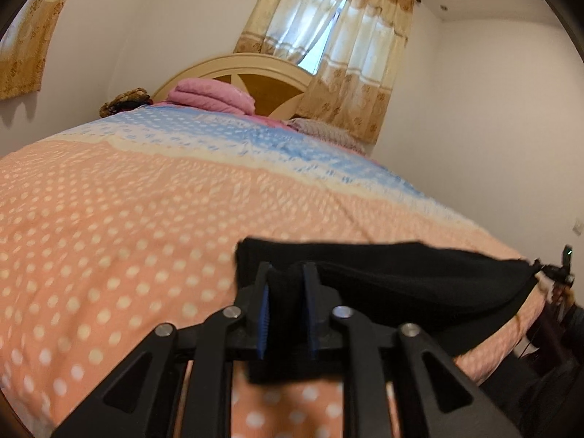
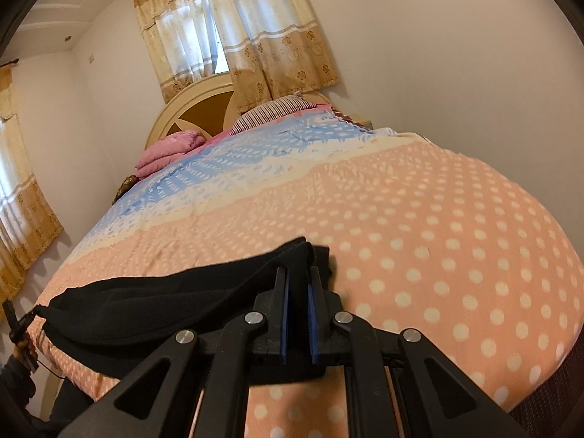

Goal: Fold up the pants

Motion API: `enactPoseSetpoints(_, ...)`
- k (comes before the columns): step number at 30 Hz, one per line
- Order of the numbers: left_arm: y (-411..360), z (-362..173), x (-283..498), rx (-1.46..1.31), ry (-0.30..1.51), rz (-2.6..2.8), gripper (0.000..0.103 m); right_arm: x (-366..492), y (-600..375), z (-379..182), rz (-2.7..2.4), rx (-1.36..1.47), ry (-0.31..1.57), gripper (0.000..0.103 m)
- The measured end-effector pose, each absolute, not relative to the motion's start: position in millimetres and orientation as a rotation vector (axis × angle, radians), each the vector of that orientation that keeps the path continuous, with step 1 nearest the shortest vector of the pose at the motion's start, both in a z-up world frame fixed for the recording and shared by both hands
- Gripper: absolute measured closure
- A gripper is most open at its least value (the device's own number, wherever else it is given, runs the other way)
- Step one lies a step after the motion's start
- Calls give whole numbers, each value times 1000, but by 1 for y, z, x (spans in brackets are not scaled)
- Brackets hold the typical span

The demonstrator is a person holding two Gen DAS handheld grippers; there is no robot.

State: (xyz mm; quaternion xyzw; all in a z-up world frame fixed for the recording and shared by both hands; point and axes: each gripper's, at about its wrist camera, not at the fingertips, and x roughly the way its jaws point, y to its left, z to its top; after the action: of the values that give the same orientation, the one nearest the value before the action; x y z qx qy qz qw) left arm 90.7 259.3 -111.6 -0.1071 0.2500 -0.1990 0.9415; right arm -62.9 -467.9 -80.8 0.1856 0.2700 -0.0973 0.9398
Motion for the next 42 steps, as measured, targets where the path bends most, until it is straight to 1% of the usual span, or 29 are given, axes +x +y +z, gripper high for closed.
enactPoseSetpoints(1, 260, -112, 88, -189, 508, -375, 71, -64, -468, -81, -199, 376, 554, 94)
enactPoseSetpoints(2, 262, -113, 85, -176, 505, -359, 63, -65, -468, -81, -202, 372, 560, 94)
enactPoseSetpoints(3, 265, -114, 83, -161, 504, -342, 58, -66, -468, -82, -202, 374, 566, 94)
enactPoseSetpoints(4, 266, -114, 82, -146, 508, -328, 55, -69, -466, -83, -201, 375, 573, 94)
enactPoseSetpoints(5, 267, -115, 80, -131, 509, -310, 49, -72, -467, -83, -196, 383, 583, 94)
enactPoseSetpoints(6, 268, -115, 77, -114, 506, -299, 46, -76, -467, -84, -191, 389, 583, 91)
enactPoseSetpoints(8, 268, -116, 73, -75, 500, -285, 45, -82, -467, -83, -213, 379, 596, 69)
enactPoseSetpoints(9, 267, -116, 72, -59, 504, -277, 45, -87, -466, -82, -219, 377, 596, 66)
enactPoseSetpoints(10, 264, -115, 71, -45, 499, -276, 45, -90, -465, -79, -223, 375, 594, 64)
enactPoseSetpoints(14, 256, -113, 66, -1, 472, -284, 45, -106, -443, -61, -249, 291, 580, 63)
enactPoseSetpoints(17, 244, -114, 71, 45, 491, -308, 46, -107, -412, -40, -207, 215, 563, 62)
enactPoseSetpoints(19, 240, -116, 74, 52, 505, -319, 49, -100, -388, -30, -159, 160, 561, 60)
enactPoseSetpoints(21, 236, -117, 75, 54, 508, -323, 56, -84, -351, -24, -81, 99, 579, 58)
enactPoseSetpoints(22, 234, -117, 74, 50, 507, -330, 58, -77, -339, -24, -53, 80, 590, 57)
enactPoseSetpoints(23, 233, -118, 74, 52, 505, -332, 62, -66, -317, -25, -13, 45, 607, 57)
enactPoseSetpoints(25, 229, -118, 73, 66, 503, -326, 62, -48, -282, -31, 46, -16, 633, 57)
enactPoseSetpoints(27, 226, -119, 72, 77, 502, -319, 65, -31, -244, -41, 130, -67, 659, 57)
enactPoseSetpoints(29, 227, -120, 72, 68, 499, -311, 65, -13, -201, -55, 217, -130, 689, 57)
enactPoseSetpoints(32, 226, -118, 75, 56, 499, -306, 72, 4, -151, -73, 301, -228, 713, 57)
enactPoseSetpoints(36, 225, -117, 77, 39, 501, -306, 72, 23, -111, -97, 372, -293, 761, 57)
enactPoseSetpoints(40, 223, -117, 77, 44, 500, -307, 72, 32, -93, -118, 359, -379, 797, 57)
enactPoseSetpoints(42, 224, -116, 78, 44, 500, -307, 76, 32, -94, -122, 353, -400, 808, 57)
